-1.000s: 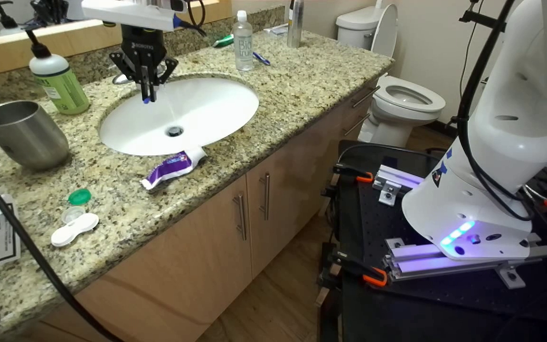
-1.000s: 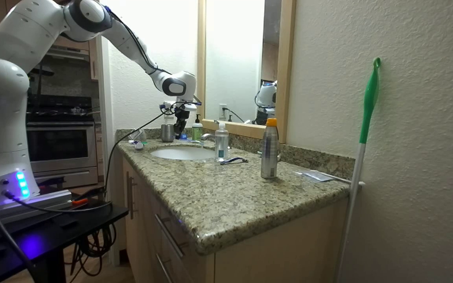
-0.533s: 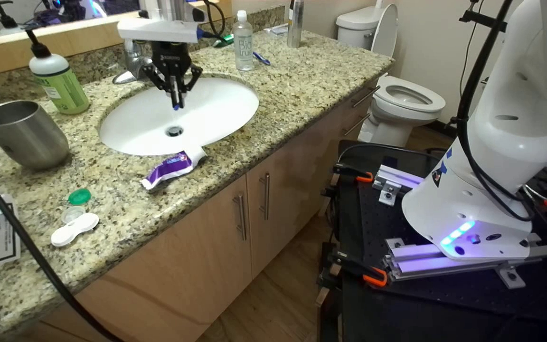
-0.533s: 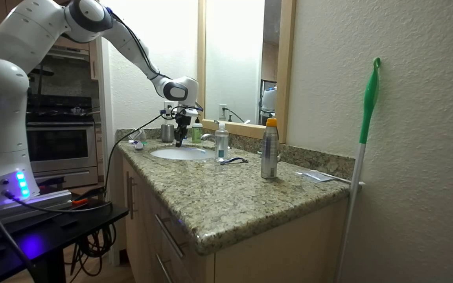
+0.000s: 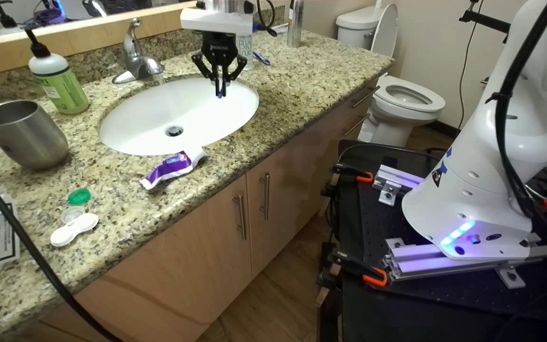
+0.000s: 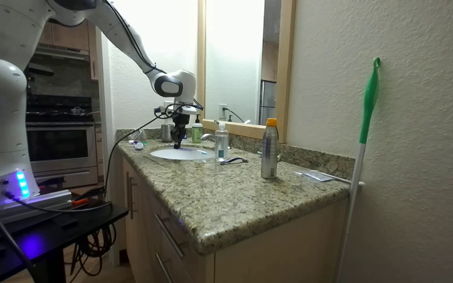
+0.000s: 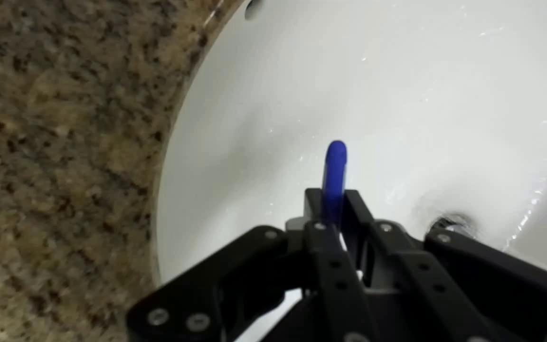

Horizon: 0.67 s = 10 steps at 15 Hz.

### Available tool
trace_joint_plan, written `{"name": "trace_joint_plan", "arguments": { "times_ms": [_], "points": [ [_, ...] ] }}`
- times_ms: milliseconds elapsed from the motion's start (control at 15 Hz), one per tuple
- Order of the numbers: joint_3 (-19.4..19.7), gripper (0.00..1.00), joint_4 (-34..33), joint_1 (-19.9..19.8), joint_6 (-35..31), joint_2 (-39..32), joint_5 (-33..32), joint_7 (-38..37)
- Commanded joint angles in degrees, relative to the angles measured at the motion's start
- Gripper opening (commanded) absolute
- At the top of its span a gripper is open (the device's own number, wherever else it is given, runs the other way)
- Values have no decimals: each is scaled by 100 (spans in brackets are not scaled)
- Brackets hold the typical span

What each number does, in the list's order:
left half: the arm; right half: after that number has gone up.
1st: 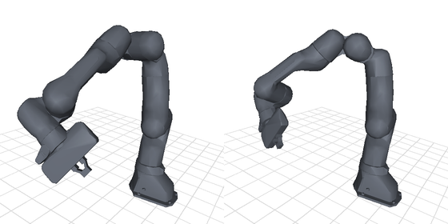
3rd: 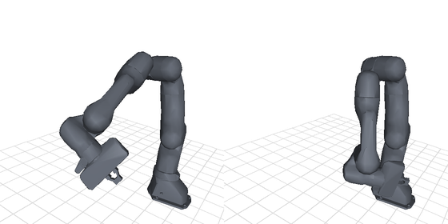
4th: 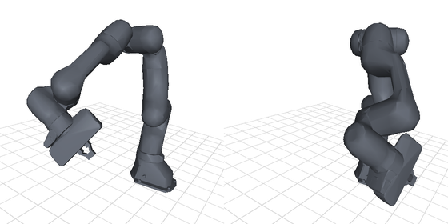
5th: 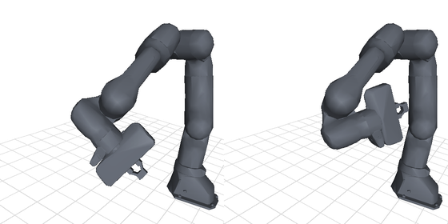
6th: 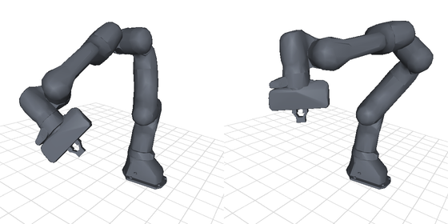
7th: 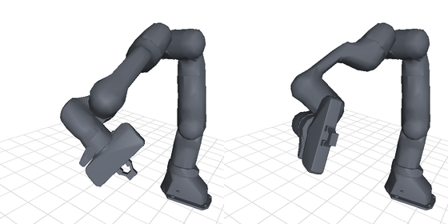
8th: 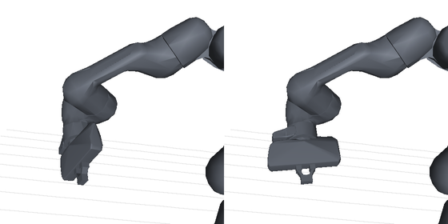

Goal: Remove the blue toothbrush from the silver cup and place it on the right side of the counter, pick up the toothbrush and place it under the running water, put the toothbrush back on the right side of the counter, close the faucet

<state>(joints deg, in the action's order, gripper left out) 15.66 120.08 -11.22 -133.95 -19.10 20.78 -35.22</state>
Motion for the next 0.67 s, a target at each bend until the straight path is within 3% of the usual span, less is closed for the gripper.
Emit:
{"name": "trace_joint_plan", "arguments": {
  "times_ms": [0,333,600],
  "points": [
    [188,3,1120,-90,-268,1349,-250,302],
    [508,3,1617,-503,836,2297,-1125,158],
    [826,3,1620,-1056,1124,2386,-1065,29]
  ]
}}
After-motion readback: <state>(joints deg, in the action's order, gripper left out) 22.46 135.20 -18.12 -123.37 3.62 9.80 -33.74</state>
